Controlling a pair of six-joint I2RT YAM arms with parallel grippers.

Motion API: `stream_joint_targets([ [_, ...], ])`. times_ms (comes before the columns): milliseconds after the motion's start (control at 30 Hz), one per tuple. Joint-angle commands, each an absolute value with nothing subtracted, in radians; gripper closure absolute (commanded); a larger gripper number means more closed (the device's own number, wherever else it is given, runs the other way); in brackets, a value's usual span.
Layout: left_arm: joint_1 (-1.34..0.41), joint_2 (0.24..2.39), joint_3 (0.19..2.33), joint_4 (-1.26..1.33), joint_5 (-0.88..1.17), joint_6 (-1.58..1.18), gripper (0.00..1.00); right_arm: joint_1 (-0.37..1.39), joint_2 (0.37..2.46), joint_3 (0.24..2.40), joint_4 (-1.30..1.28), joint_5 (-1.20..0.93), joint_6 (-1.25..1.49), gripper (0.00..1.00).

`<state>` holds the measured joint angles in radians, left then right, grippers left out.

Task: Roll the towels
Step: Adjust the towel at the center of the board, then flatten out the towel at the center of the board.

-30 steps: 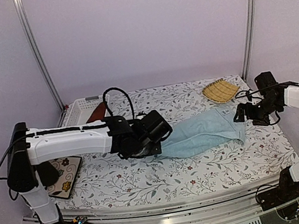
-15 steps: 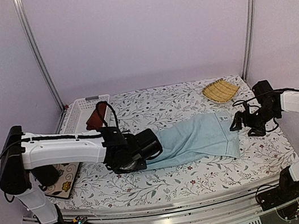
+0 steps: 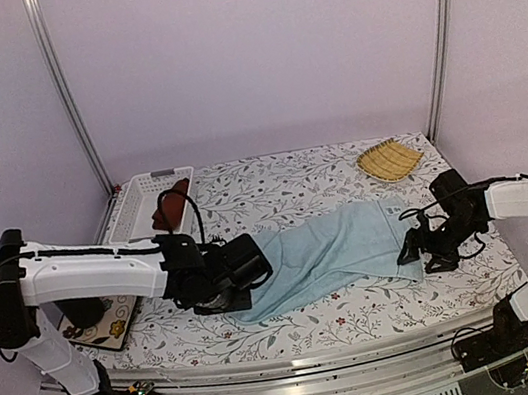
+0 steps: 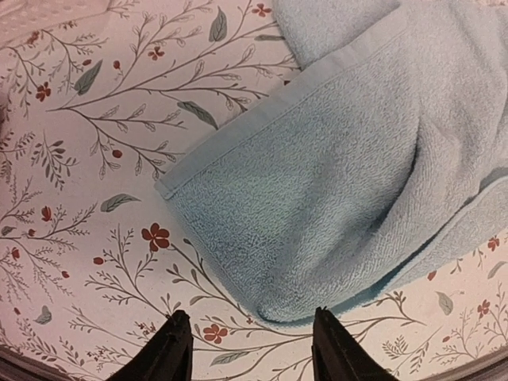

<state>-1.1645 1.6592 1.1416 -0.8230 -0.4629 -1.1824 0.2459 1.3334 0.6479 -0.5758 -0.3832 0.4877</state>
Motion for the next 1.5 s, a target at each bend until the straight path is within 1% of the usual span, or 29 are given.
stream_joint_targets([
  [0,-1.149,1.589,1.094,-0.797,-0.455,-1.167,0.43,0.301,1.301,0.609,-0.546,-0.395,0.554,0.18],
  [100,-1.116,1.542,1.039,-0.791,-0.45,-1.161,0.41,0.352,1.307,0.599,-0.532,-0.371,0.587,0.2],
  [233,-1.056,1.497,0.963,-0.735,-0.434,-1.115,0.41,0.382,1.315,0.573,-0.517,-0.331,0.611,0.23],
  [333,-1.015,1.501,0.944,-0.704,-0.439,-1.067,0.4,0.382,1.31,0.556,-0.514,-0.302,0.624,0.24],
  [400,-0.99,1.506,0.931,-0.637,-0.428,-1.019,0.36,0.382,1.307,0.549,-0.509,-0.288,0.635,0.25],
  [567,-0.908,1.548,0.908,-0.518,-0.336,-0.912,0.32,0.382,1.339,0.547,-0.483,-0.279,0.649,0.31],
  [667,-0.88,1.594,0.92,-0.49,-0.314,-0.865,0.32,0.382,1.354,0.543,-0.47,-0.277,0.649,0.4],
  [733,-0.871,1.627,0.932,-0.478,-0.311,-0.839,0.32,0.383,1.358,0.541,-0.466,-0.271,0.65,0.49],
  [767,-0.868,1.643,0.937,-0.473,-0.306,-0.826,0.32,0.383,1.358,0.54,-0.467,-0.269,0.649,0.55],
  [867,-0.858,1.684,0.945,-0.454,-0.29,-0.803,0.33,0.382,1.353,0.542,-0.476,-0.26,0.646,0.66],
  [1000,-0.847,1.713,0.928,-0.43,-0.281,-0.793,0.37,0.382,1.332,0.564,-0.508,-0.239,0.639,0.76],
  [1033,-0.843,1.717,0.921,-0.416,-0.277,-0.787,0.39,0.382,1.324,0.57,-0.516,-0.232,0.638,0.79],
  [1133,-0.84,1.736,0.911,-0.392,-0.261,-0.774,0.47,0.382,1.31,0.597,-0.546,-0.207,0.629,0.8],
  [1200,-0.839,1.752,0.913,-0.389,-0.246,-0.77,0.56,0.382,1.298,0.62,-0.57,-0.192,0.622,0.8],
  [1233,-0.839,1.758,0.914,-0.389,-0.236,-0.77,0.64,0.382,1.292,0.634,-0.586,-0.181,0.618,0.8],
  [1267,-0.839,1.759,0.912,-0.39,-0.23,-0.772,0.69,0.382,1.284,0.65,-0.604,-0.17,0.613,0.8],
  [1333,-0.84,1.754,0.905,-0.398,-0.223,-0.784,0.75,0.383,1.27,0.682,-0.635,-0.145,0.603,0.8],
  [1400,-0.84,1.739,0.901,-0.416,-0.226,-0.795,0.85,0.382,1.261,0.716,-0.664,-0.118,0.592,0.8],
  [1467,-0.84,1.723,0.899,-0.451,-0.238,-0.813,0.92,0.383,1.254,0.745,-0.69,-0.097,0.577,0.8],
])
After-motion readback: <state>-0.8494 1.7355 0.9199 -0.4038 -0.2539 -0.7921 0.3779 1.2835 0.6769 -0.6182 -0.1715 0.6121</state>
